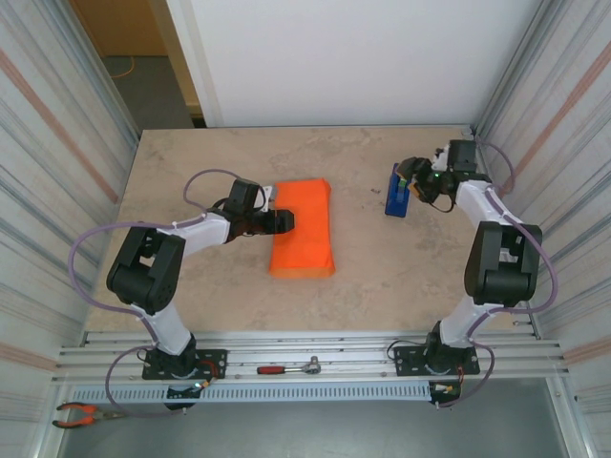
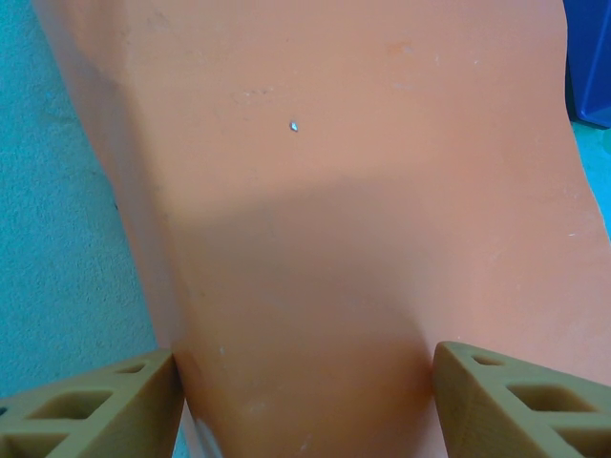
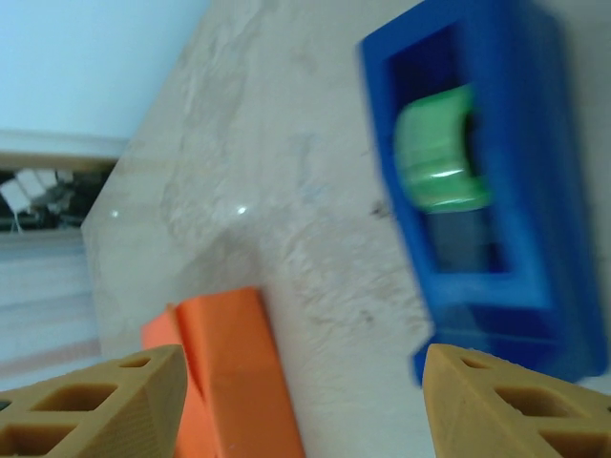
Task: Wrap the gift box in paper
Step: Second fold the wrapping paper around the gift box, then tear off the tape with the cutter.
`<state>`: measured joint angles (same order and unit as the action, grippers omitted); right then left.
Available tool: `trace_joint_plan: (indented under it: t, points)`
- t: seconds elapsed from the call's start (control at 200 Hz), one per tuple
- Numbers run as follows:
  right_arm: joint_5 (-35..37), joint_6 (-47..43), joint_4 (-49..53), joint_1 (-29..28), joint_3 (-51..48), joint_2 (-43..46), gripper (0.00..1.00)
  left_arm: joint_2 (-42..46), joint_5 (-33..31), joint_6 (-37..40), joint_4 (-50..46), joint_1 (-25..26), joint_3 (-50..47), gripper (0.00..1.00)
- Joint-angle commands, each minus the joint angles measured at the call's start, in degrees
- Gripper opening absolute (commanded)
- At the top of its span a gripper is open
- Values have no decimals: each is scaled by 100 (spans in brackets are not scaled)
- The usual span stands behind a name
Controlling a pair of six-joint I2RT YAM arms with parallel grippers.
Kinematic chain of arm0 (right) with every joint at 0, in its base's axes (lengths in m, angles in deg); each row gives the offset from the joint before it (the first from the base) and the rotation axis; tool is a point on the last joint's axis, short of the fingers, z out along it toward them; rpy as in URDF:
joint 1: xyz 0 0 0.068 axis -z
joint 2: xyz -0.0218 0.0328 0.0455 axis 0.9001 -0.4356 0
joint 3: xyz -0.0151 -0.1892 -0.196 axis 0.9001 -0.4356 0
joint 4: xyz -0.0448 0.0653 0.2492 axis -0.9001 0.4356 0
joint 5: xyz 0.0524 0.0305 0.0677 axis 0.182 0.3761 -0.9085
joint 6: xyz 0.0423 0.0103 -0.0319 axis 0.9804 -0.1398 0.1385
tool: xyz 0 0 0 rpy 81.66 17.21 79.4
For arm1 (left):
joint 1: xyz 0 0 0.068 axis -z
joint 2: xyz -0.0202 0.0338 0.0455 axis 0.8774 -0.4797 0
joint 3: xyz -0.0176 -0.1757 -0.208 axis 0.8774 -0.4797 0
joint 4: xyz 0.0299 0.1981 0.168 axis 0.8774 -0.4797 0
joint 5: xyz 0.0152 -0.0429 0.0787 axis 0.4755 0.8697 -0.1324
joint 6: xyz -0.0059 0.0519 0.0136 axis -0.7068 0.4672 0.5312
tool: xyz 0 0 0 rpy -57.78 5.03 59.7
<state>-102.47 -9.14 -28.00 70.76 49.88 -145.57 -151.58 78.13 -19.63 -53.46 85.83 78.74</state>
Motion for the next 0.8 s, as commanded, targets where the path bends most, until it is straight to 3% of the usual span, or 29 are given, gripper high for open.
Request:
trace_joint_plan:
  t: [0.0, 0.291, 0.797]
  points:
    - [-344, -22, -149, 260, -108, -147, 62, -428, -213, 262, -759, 111, -246, 68]
    - [-624, -91, -400, 427, -192, -611, 49, -457, -233, 281, -782, 113, -236, 67]
    - [-709, -206, -440, 233, -217, -1002, 37, -417, -250, 282, -811, 117, -258, 67]
